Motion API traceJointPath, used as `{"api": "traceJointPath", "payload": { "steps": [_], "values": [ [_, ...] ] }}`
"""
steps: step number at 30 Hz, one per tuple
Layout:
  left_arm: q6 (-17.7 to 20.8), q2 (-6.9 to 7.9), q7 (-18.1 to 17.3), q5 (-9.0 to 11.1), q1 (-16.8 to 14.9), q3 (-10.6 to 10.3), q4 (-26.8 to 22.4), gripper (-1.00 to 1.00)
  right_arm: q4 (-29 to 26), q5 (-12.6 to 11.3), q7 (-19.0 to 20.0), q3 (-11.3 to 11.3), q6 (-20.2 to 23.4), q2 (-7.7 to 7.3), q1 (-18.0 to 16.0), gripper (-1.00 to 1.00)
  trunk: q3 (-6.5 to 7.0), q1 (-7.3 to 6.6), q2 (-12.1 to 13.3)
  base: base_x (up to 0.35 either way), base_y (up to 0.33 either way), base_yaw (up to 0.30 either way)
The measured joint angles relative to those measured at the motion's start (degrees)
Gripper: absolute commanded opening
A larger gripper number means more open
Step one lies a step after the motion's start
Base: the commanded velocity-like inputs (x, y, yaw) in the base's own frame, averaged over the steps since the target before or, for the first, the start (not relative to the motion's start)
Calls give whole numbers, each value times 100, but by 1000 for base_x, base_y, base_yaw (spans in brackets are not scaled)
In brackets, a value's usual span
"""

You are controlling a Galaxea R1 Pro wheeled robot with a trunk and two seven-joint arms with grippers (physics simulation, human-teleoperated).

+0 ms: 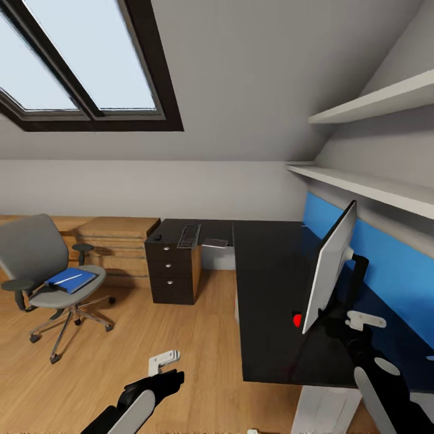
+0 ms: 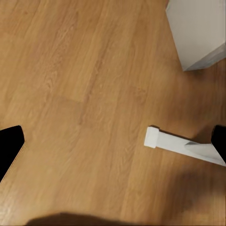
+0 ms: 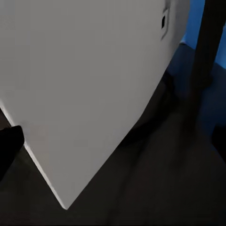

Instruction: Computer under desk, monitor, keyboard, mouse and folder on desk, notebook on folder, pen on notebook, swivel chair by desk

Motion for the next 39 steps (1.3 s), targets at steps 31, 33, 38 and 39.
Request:
{"api": "traceJointPath", "payload": {
  "steps": [31, 33, 38, 39],
  "values": [
    [-11, -41, 6, 10, 1, -66, 107, 100, -278, 110, -410, 79, -535, 225, 135, 100, 0, -1, -1, -60, 106, 0],
    [-14, -44, 6, 6, 0, -69, 132, 100, -283, 265, -778, 210, -718, 393, 136, 100, 0, -1, -1, 0, 2, 0],
    [-16, -46, 6, 3, 1, -70, 153, 100, -253, 1089, -1764, 615, -1364, 707, 136, 100, 0, -1, -1, 0, 1, 0],
    [-16, -48, 6, 3, 1, -70, 155, 100, -245, 1214, -1914, 649, -1482, 729, 136, 100, 0, -1, -1, 0, 0, 0]
  ]
}}
